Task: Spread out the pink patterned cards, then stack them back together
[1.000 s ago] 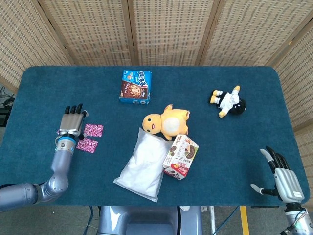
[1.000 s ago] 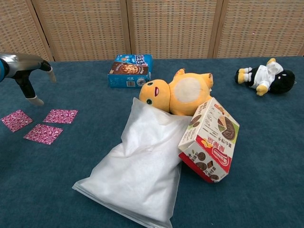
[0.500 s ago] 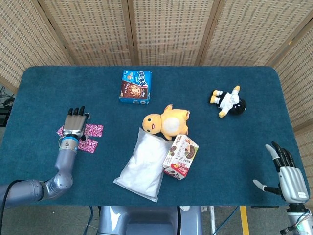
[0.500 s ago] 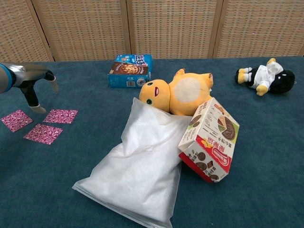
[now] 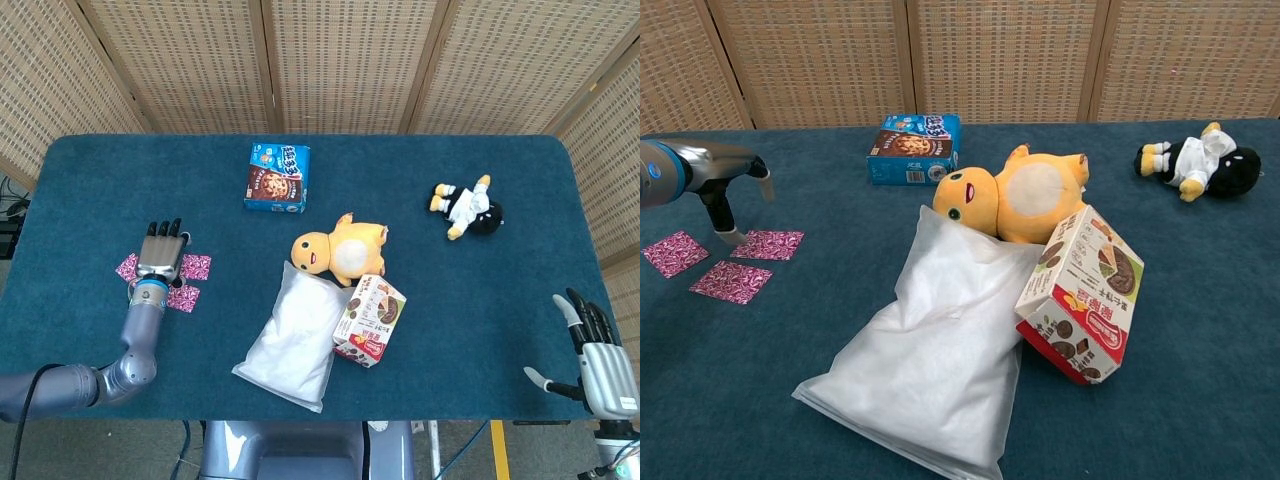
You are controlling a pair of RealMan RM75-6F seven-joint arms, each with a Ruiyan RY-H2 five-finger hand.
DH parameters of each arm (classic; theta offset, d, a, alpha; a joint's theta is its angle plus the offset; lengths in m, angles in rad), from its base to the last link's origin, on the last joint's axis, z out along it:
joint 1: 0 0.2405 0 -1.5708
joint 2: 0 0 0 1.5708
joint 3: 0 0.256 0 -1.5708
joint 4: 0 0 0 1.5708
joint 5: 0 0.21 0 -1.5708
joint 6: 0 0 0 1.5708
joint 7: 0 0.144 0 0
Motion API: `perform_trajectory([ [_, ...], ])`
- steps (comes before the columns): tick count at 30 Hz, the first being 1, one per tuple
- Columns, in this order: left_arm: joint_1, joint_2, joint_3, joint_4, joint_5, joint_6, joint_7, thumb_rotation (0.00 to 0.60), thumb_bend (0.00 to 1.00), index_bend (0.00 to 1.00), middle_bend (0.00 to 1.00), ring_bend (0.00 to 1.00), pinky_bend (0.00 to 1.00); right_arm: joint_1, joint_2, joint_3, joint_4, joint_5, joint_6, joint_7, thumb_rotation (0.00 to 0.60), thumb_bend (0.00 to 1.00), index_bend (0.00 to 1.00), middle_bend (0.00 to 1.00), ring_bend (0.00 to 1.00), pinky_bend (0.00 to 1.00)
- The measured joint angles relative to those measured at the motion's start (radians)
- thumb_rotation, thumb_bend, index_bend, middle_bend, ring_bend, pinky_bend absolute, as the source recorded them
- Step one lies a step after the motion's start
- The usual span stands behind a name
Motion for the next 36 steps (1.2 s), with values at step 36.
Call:
perform_trajectory([
  [36, -0.025, -0.141, 0.038, 0.242, 0.009, -0.081, 0.031, 0.6, 0.27, 0.29, 0.0, 0.0, 0.0, 0.007, -0.01, 0.007, 0.015, 0.025, -0.029, 0.004, 0.6, 0.11, 0.04, 0.0, 0.0, 0.0],
])
